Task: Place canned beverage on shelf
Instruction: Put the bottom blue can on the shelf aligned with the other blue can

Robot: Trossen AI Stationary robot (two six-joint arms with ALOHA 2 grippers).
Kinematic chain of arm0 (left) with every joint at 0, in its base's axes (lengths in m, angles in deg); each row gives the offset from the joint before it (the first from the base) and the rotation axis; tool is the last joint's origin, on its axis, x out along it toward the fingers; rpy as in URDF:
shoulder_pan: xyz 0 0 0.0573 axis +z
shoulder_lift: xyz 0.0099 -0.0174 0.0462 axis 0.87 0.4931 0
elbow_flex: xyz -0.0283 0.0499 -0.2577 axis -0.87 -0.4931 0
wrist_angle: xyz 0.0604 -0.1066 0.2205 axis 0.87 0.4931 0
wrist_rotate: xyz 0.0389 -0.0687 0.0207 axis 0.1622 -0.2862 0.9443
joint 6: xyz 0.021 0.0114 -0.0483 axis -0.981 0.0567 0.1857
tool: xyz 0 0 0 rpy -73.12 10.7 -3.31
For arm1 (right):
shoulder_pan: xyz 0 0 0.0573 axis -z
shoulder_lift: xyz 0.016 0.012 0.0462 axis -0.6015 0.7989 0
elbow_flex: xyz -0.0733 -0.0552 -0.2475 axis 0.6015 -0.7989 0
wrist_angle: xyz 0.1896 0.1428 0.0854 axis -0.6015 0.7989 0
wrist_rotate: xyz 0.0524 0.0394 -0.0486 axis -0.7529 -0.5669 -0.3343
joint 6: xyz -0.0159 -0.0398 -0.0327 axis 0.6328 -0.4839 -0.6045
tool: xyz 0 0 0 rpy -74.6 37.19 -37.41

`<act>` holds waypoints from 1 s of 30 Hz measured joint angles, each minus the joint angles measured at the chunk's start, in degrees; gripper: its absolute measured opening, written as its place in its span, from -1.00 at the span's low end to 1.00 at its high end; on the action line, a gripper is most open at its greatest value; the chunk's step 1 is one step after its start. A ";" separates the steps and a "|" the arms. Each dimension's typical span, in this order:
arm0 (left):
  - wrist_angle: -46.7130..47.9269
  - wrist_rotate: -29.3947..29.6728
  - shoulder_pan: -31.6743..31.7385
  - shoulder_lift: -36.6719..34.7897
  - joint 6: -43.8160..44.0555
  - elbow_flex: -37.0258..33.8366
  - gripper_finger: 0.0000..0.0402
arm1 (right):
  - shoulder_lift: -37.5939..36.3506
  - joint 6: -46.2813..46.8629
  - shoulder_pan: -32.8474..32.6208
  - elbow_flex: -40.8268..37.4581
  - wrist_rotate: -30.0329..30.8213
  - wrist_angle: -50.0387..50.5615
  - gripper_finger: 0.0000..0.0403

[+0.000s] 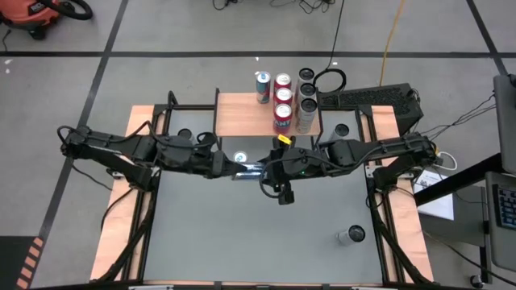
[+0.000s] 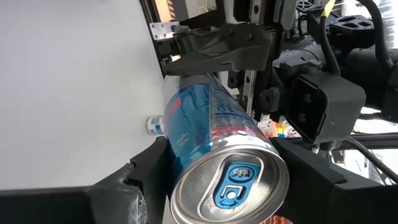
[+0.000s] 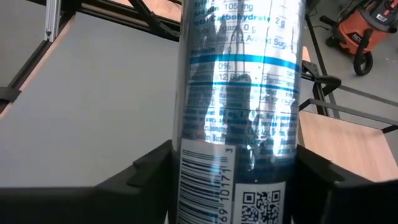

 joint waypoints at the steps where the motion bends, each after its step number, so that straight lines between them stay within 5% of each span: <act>1: 0.04 -0.12 0.00 0.00 0.00 0.00 0.16 | 0.00 0.00 0.00 0.00 0.00 0.02 0.06; 6: -0.39 -0.22 -0.06 0.00 -2.43 0.00 0.20 | -0.01 -0.22 -0.02 0.00 0.24 0.04 -0.02; 17: -7.80 7.39 0.23 -0.02 -18.40 0.02 0.76 | -2.63 8.05 -0.20 -0.02 -1.55 1.33 -0.02; 30: -30.30 10.41 1.92 -0.07 -46.13 0.04 0.79 | -10.07 21.71 3.33 -0.02 -14.21 3.61 -0.03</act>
